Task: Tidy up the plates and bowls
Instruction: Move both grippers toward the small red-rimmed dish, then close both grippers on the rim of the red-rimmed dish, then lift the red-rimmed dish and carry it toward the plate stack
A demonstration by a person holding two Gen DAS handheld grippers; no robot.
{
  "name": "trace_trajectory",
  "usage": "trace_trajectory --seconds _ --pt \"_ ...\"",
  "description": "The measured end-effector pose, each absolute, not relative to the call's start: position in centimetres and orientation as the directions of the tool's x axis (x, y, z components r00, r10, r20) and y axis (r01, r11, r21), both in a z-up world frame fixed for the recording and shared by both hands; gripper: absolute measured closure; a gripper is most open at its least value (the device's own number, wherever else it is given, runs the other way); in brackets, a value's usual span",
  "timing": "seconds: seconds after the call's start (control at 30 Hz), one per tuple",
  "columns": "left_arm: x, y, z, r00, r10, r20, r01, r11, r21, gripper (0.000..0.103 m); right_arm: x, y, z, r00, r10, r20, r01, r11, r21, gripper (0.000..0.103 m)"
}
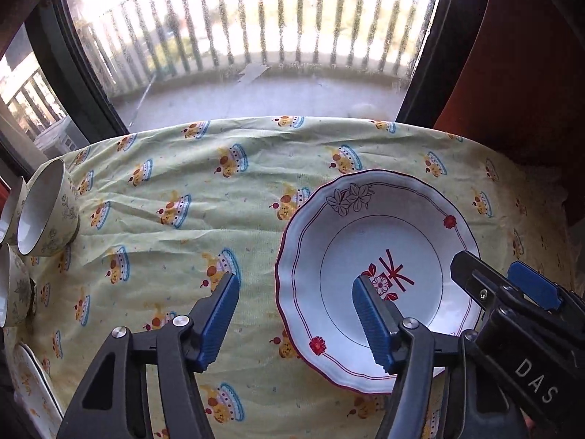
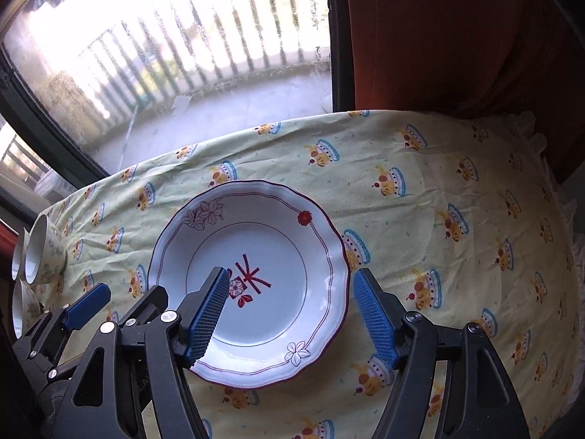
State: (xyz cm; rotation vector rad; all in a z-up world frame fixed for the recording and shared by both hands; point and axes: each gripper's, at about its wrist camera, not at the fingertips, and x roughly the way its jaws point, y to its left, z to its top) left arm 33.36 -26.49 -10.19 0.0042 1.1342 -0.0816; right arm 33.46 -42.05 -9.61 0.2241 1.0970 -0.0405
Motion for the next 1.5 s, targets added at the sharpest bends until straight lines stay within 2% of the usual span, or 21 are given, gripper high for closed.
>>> trace_trajectory --seconds 0.13,0.43,0.6,0.73,0.77,1.03,1.5 --pt "34.5 -27.1 -11.4 0.405 -0.05 -0.913 0.068 0.997 -0.024 0.04 34.9 -42.6 -11.0 0.441 0.062 -0.896 0.153 0.978 0.144 0.026" --pt "36.2 -27.8 -13.9 0.353 -0.05 -0.934 0.081 0.996 -0.023 0.052 37.0 -42.7 -13.5 0.405 0.029 -0.914 0.163 0.981 0.103 0.026" --pt "36.2 -27.8 -13.9 0.362 -0.058 -0.93 0.075 0.997 -0.033 0.053 37.3 -43.0 -14.1 0.405 0.035 -0.914 0.169 0.979 0.112 0.027" --pt "36.5 -27.5 -13.9 0.352 -0.072 -0.933 0.067 0.996 -0.051 0.055 37.7 -42.8 -14.6 0.384 0.047 -0.922 0.153 0.982 0.113 0.049" --pt "36.7 -27.4 -14.0 0.349 -0.076 -0.934 0.064 0.996 -0.057 0.055 37.7 -42.4 -14.8 0.373 0.028 -0.928 0.144 0.986 0.087 0.05" --pt "35.9 -27.1 -13.9 0.343 -0.055 -0.938 0.091 0.996 -0.025 0.055 36.3 -41.9 -14.7 0.353 0.036 -0.935 0.149 0.984 0.095 0.05" --pt "28.6 -24.0 -13.4 0.294 0.03 -0.955 0.099 0.993 0.061 0.055 28.7 -38.2 -15.0 0.262 0.111 -0.959 0.074 0.988 0.135 0.049"
